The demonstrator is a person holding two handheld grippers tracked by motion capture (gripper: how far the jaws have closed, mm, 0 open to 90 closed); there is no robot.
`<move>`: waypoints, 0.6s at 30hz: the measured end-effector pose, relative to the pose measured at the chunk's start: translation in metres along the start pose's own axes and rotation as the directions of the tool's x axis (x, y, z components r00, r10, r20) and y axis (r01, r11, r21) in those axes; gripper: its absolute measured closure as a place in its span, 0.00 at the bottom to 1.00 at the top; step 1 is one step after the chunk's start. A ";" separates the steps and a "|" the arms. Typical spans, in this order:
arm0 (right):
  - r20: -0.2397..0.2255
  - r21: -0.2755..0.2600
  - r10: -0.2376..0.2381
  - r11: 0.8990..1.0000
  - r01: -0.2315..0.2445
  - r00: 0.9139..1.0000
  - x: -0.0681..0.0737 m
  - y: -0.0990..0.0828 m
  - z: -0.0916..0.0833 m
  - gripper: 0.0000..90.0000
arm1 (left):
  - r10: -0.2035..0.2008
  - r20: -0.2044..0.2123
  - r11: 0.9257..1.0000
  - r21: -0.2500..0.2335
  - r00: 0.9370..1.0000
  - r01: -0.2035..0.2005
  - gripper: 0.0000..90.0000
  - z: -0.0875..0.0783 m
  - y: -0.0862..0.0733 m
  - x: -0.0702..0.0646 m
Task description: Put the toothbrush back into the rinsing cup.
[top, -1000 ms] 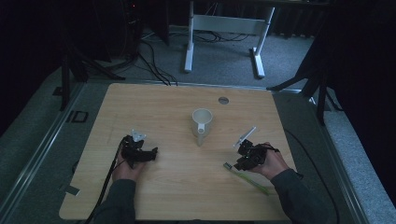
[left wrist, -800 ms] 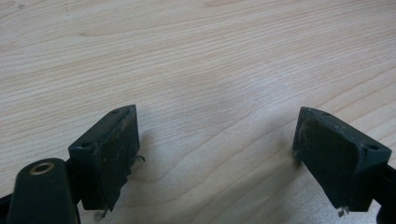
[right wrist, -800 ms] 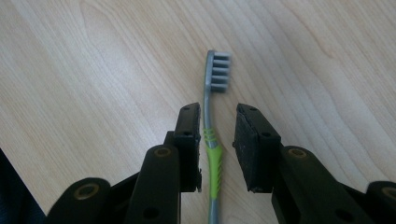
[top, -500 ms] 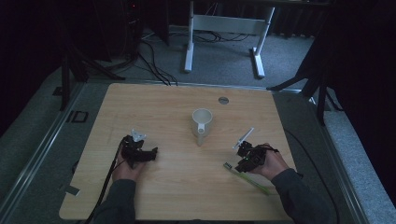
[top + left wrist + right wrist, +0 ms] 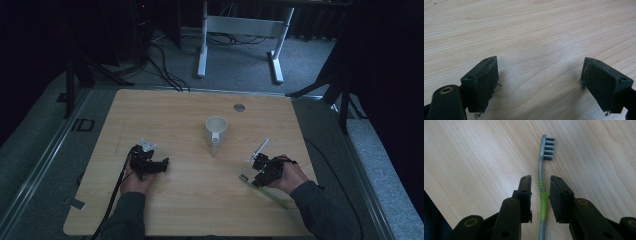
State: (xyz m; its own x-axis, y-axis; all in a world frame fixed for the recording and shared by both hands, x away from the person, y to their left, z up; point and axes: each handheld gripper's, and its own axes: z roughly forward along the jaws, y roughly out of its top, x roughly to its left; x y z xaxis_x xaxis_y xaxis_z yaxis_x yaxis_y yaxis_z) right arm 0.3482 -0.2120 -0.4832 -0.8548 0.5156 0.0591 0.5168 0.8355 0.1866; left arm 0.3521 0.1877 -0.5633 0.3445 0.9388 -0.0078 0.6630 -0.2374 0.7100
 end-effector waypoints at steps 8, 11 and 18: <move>-0.004 0.038 -0.013 0.999 0.013 1.000 0.001 0.000 0.002 0.80 | 0.000 0.000 1.000 0.000 1.000 0.000 0.17 0.000 0.000 0.000; -0.003 0.053 -0.019 0.998 0.019 1.000 0.002 0.001 0.004 0.80 | 0.000 0.000 1.000 0.000 1.000 0.000 0.17 0.000 0.000 0.000; 0.000 0.082 -0.021 0.996 0.021 1.000 0.001 0.001 0.007 0.80 | 0.000 0.000 1.000 0.000 1.000 0.000 0.17 0.000 0.000 0.000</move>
State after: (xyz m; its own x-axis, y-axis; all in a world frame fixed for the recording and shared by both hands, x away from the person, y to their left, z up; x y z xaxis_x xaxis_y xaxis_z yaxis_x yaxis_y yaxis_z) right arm 0.3475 -0.2094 -0.4902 -0.8656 0.4977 0.0546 0.5007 0.8591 0.1065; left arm 0.3521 0.1877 -0.5632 0.3445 0.9387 -0.0076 0.6630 -0.2375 0.7100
